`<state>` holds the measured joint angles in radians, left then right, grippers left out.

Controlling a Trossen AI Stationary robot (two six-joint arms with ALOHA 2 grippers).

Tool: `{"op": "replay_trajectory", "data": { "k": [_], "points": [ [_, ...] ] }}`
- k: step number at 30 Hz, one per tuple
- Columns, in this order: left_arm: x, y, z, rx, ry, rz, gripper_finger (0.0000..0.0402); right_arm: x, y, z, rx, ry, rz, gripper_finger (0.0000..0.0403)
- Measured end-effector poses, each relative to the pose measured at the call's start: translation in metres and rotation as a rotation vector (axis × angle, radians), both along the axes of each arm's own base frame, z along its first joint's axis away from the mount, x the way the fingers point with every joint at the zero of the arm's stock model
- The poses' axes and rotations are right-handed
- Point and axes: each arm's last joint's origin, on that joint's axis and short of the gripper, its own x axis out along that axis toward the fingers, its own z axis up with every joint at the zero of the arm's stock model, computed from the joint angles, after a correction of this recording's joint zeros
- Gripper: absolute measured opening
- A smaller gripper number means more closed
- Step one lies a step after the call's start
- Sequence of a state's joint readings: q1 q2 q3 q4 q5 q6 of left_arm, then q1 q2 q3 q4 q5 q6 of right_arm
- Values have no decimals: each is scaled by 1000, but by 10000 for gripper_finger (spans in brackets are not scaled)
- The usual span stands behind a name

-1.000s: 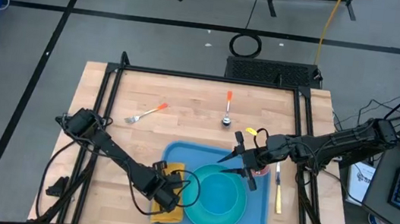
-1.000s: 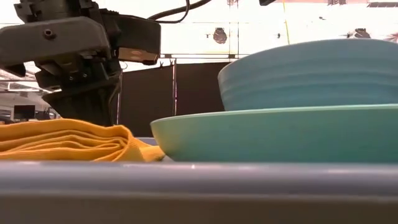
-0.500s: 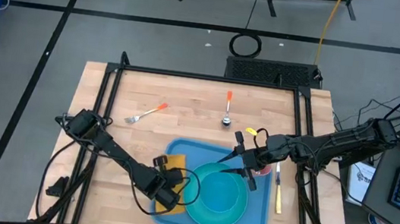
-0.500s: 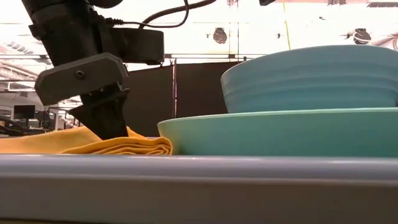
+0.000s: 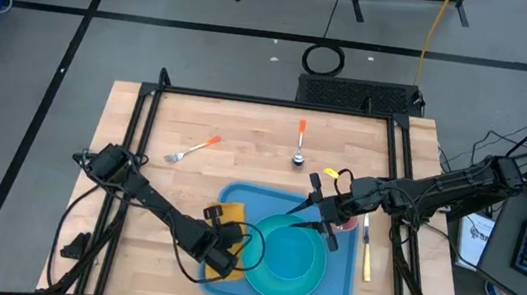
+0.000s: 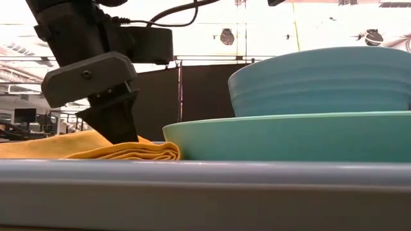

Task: Set up tray
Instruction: Put the yellow napkin on the blue serving tray to the right of the light blue plate

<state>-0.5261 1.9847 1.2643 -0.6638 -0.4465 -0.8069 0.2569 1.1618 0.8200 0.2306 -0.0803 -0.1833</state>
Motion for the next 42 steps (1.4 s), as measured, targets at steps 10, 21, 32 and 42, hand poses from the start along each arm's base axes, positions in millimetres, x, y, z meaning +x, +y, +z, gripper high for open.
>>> {"op": "replay_trajectory", "data": {
  "k": [10, 21, 32, 42],
  "points": [
    [-10, -11, 15, 102, -9, 43, 2, 0, 0, 0, -3, 2, 0, 125],
    [-10, 3, 13, 55, 97, 88, 1, 0, 0, 0, -1, 2, 0, 125],
    [-5, 27, 0, 48, 127, 110, 1, 0, 0, 0, -1, 3, 0, 125],
    [6, 31, -1, 92, 47, 36, 1, 0, 0, 0, -1, 3, 0, 125]
  ]
}}
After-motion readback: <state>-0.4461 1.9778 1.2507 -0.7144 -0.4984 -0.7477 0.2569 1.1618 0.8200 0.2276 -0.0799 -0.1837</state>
